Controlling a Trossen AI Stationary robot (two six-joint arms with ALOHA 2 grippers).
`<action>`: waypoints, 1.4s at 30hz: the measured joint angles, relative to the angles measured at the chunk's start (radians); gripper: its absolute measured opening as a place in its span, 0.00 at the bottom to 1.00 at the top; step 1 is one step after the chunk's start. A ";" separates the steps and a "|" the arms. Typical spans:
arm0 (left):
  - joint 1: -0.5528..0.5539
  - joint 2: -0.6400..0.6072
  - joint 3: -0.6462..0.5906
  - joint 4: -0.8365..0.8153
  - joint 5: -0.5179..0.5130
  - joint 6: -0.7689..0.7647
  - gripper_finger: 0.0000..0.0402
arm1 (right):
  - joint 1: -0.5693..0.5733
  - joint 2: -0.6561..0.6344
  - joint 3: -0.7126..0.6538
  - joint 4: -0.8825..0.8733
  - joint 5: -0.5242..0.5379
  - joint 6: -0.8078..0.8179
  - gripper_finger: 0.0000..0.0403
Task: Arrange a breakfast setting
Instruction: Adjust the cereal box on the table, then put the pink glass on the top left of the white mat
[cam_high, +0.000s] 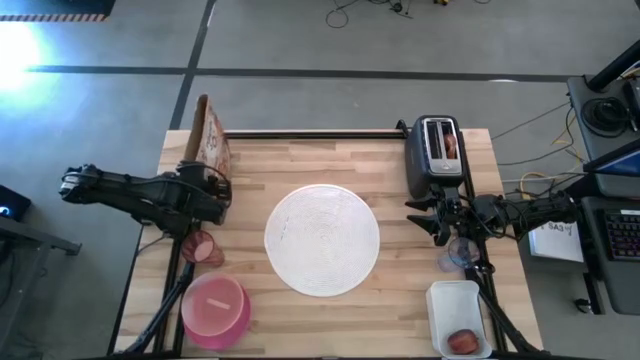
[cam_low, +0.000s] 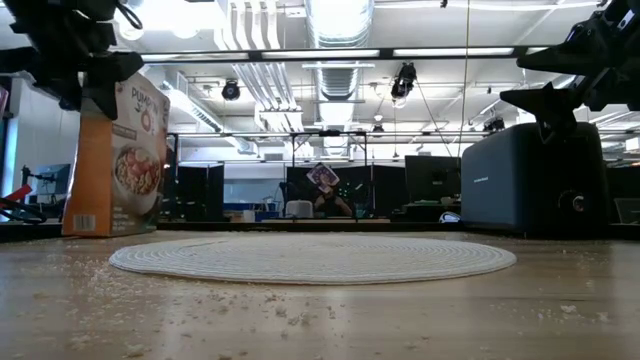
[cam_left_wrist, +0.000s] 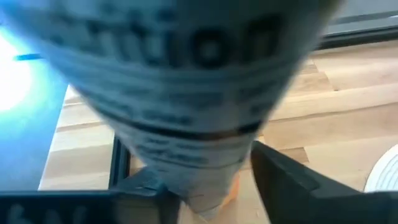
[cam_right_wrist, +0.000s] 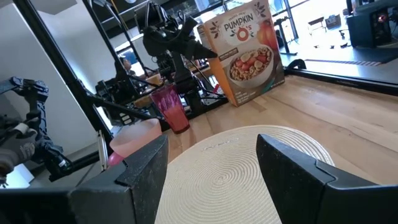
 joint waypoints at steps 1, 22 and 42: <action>0.000 -0.001 0.000 0.000 0.002 -0.001 0.47 | 0.000 0.000 0.000 0.000 0.000 0.000 0.58; -0.002 -0.096 0.304 -0.001 0.119 0.303 0.79 | 0.000 0.000 0.000 0.000 0.000 0.000 0.58; -0.003 -0.190 0.398 0.043 0.531 0.541 0.78 | 0.000 0.000 0.000 0.000 0.000 0.000 0.58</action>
